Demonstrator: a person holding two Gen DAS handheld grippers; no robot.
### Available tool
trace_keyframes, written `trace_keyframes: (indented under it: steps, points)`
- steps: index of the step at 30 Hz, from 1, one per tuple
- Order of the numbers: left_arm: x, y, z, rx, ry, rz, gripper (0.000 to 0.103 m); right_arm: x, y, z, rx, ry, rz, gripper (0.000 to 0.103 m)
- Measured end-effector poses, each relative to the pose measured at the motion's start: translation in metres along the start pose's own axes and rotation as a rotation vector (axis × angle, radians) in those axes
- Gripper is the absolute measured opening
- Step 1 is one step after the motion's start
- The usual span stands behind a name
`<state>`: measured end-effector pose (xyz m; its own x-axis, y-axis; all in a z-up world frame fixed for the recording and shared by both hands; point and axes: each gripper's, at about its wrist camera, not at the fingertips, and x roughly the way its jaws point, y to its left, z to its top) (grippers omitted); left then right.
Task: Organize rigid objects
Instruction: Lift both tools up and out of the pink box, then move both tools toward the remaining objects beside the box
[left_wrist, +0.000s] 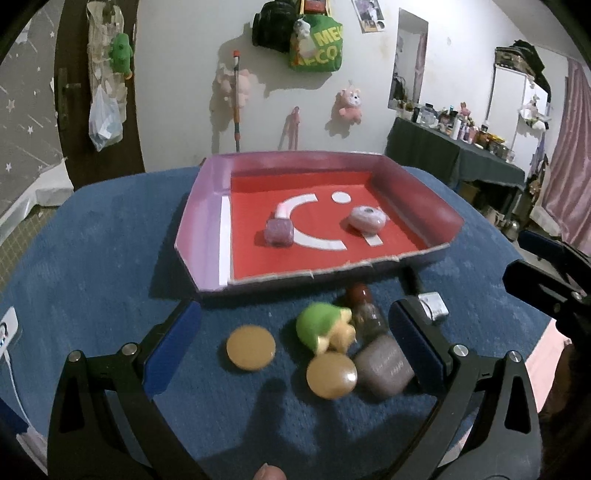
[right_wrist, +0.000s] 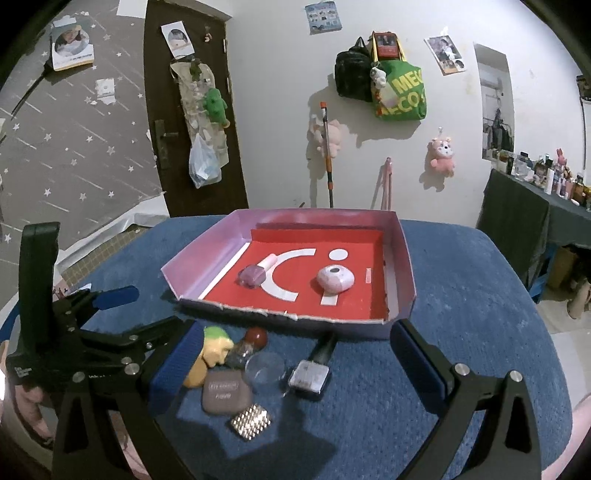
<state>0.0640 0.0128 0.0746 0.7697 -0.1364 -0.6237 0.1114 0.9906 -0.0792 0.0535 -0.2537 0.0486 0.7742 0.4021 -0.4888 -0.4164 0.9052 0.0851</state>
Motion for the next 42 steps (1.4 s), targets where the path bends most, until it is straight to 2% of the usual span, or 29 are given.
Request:
trace_keyframes:
  steps: [7,21,29,34,42]
  points:
    - [-0.005,-0.004,-0.018,0.006,0.020,0.000,0.103,-0.004,0.005,-0.018,0.000,0.019,-0.019,0.103]
    - [0.009,0.005,-0.055,-0.036,0.126,-0.010,0.103,0.022,0.006,-0.075,0.031,0.195,-0.015,0.103]
    - [0.017,0.009,-0.065,-0.054,0.166,-0.016,0.103,0.034,0.013,-0.096,0.011,0.253,-0.021,0.103]
    - [0.019,0.006,-0.070,-0.039,0.169,0.007,0.103,0.036,0.020,-0.098,-0.025,0.246,-0.048,0.103]
    - [0.022,0.006,-0.067,-0.069,0.162,0.020,0.103,0.041,0.027,-0.098,-0.057,0.226,-0.065,0.103]
